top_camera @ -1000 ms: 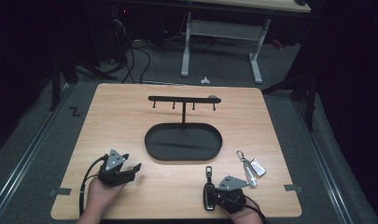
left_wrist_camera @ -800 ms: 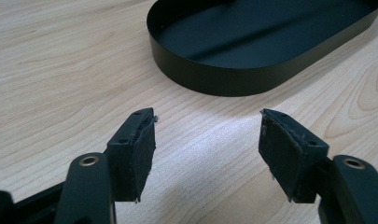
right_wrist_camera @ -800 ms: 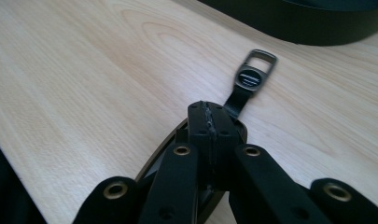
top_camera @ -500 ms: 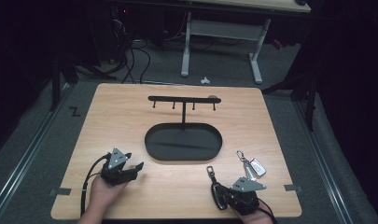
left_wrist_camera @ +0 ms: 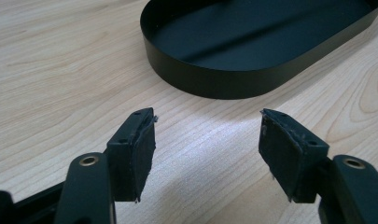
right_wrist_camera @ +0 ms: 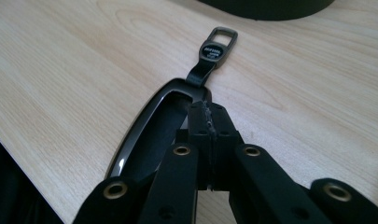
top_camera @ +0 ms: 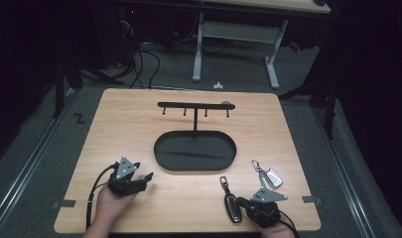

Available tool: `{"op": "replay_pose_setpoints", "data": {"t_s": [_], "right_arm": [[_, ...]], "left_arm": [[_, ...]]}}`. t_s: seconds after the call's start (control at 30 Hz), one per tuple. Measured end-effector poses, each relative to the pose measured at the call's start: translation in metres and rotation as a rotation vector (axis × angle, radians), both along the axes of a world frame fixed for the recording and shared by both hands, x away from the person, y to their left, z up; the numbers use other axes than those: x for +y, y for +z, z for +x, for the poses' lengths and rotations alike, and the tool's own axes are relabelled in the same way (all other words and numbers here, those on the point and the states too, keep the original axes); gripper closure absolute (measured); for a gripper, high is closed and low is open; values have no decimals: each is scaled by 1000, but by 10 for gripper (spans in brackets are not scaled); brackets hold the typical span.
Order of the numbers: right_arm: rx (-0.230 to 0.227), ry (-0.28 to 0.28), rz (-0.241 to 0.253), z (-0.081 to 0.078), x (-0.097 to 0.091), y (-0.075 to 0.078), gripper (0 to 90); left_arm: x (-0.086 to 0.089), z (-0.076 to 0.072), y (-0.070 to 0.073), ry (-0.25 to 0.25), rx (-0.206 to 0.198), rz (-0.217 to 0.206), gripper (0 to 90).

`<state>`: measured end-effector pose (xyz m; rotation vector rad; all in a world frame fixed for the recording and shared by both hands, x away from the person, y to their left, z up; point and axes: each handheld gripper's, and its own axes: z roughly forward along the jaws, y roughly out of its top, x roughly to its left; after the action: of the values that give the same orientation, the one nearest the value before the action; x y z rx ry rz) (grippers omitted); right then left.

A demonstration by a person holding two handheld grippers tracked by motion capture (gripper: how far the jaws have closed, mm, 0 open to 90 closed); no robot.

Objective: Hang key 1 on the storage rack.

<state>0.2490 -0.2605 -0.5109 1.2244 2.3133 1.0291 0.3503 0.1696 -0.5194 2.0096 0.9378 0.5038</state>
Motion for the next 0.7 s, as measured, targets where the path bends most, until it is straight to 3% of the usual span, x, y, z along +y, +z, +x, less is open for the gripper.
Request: {"op": "replay_pose_setpoints", "data": {"t_s": [0.03,0.13,0.27,0.47,0.7], "right_arm": [[-10,3,17,-2,1,3,900],[-33,52,5,-10,11,9,900],[10,98,-39,-11,22,1,900],[27,75,-30,-6,17,-2,900],[25,20,-10,3,-4,-2,900]], "left_arm": [[0,0,0,0,0,0,367],[1,0,0,4,2,-4,368],[1,-1,1,4,0,-6,367],[3,0,2,7,-4,-18,367],[3,0,2,6,6,-44,362]]}}
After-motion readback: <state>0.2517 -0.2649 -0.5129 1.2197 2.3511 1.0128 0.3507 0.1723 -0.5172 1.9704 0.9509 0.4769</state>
